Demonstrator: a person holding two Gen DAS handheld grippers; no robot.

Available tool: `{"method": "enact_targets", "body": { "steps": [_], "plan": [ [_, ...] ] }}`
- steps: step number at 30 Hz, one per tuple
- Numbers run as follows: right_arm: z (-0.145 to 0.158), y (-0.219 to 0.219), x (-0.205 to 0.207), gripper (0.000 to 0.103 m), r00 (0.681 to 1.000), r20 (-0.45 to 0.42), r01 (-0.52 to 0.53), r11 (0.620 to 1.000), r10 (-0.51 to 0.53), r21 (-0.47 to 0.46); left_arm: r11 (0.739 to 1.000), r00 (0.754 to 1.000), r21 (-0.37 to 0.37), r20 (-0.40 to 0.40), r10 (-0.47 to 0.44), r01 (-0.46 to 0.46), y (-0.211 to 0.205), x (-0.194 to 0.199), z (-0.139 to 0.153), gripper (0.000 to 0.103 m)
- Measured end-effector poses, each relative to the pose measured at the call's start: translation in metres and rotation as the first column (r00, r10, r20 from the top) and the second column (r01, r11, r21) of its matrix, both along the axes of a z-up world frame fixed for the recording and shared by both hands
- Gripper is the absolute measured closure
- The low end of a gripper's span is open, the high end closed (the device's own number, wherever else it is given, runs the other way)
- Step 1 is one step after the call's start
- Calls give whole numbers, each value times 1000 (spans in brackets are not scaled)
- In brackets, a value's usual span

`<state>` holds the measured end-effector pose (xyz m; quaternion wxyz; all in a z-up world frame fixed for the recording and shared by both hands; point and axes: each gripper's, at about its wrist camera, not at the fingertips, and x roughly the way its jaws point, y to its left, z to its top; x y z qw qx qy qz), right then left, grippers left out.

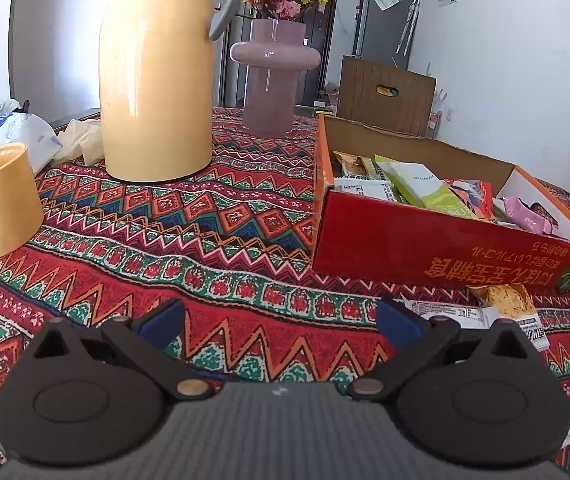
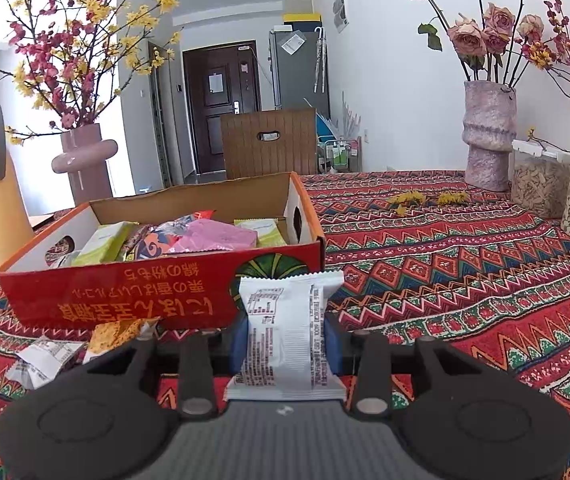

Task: Organize snacks
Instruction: 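Grasp another white printed packet with the left tool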

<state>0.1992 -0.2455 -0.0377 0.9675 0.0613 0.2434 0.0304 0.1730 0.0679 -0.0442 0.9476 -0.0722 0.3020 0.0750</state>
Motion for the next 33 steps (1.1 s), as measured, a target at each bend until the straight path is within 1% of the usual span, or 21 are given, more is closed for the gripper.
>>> {"method": "enact_targets", "body": {
  "steps": [3, 6, 9, 12, 15, 18, 21, 30, 33],
  "plan": [
    [0, 0, -1, 65, 1000, 2, -8, 1000, 8, 11, 1000, 1000, 8, -14, -13, 13, -2, 2, 1, 0],
    [-1, 0, -3, 65, 1000, 5, -15, 1000, 15, 15, 998, 998, 13, -26, -60, 60, -9, 2, 3, 0],
    [-2, 1, -4, 65, 1000, 4, -21, 1000, 21, 12, 995, 994, 8, -44, -100, 100, -21, 2, 7, 0],
    [-2, 0, -5, 65, 1000, 7, -21, 1000, 21, 22, 991, 990, 8, -41, -136, 137, -38, 5, 12, 0],
    [-2, -1, -5, 64, 1000, 7, -25, 999, 24, 29, 985, 983, 5, -63, -172, 172, -55, 14, 12, 0],
    [-2, -2, -6, 64, 1000, 9, -29, 999, 29, 35, 984, 977, -16, -117, -179, 178, -67, 28, 7, 0],
    [-2, -2, -6, 64, 999, 11, -35, 998, 35, 43, 983, 971, -47, -152, -183, 178, -74, 37, 4, 0],
    [-1, -3, -8, 64, 998, 22, -55, 997, 54, 59, 979, 965, -30, -169, -202, 200, -91, 44, 0, 0],
    [-1, -3, -9, 64, 998, 23, -61, 996, 59, 60, 980, 964, -44, -175, -199, 195, -88, 46, -1, 0]
  ]
}}
